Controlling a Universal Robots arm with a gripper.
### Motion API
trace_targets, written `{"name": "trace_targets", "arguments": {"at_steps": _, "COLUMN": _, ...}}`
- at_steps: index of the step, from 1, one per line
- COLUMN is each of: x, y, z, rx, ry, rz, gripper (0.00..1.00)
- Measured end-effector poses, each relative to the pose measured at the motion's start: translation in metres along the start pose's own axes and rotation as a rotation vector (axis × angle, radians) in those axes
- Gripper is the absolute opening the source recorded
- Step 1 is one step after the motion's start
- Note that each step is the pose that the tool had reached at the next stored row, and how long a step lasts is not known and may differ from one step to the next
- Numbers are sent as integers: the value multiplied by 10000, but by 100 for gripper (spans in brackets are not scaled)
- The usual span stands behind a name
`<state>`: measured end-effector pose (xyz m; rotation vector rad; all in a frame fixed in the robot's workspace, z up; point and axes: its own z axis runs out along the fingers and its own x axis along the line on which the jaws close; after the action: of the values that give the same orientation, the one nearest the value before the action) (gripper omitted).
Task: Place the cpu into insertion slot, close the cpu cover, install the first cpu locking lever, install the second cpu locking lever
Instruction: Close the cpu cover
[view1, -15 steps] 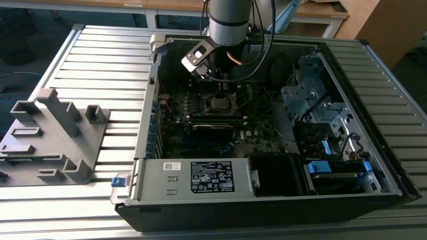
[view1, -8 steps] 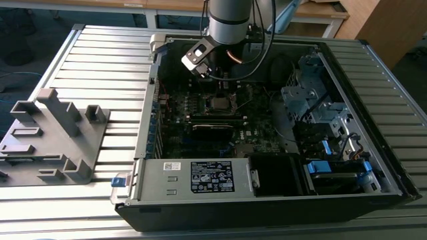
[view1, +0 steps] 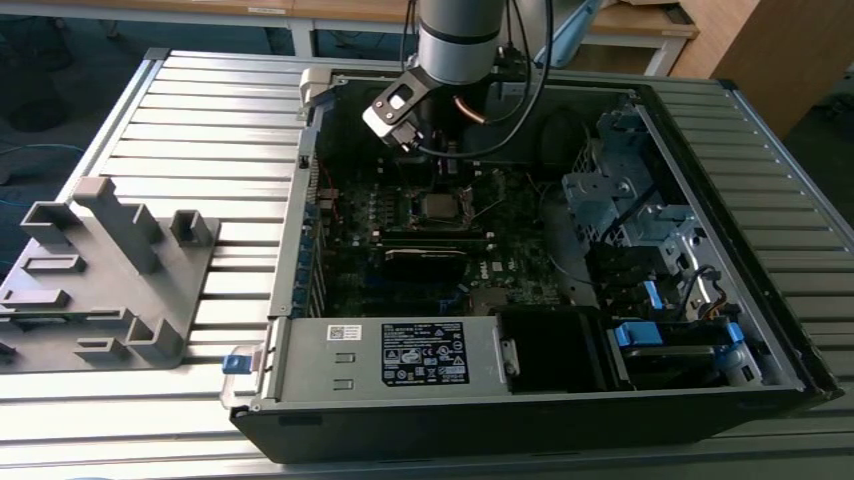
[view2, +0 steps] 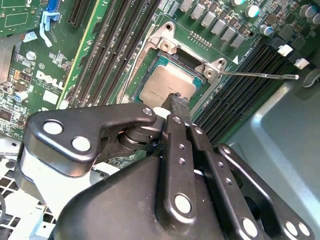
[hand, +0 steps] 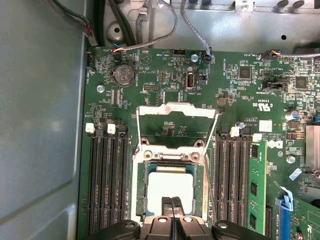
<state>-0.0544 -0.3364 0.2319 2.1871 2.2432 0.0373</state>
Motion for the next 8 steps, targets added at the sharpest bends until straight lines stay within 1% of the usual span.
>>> {"name": "trace_targets", "arguments": {"at_steps": 4, "x": -1, "y": 0, "z": -5, "rx": 4, "ry": -5, "rz": 0, "gripper": 11}}
{"name": "trace_targets", "arguments": {"at_steps": 8, "x": 0, "y": 0, "z": -37, "rx": 2, "ry": -3, "rz": 0, "gripper": 11}}
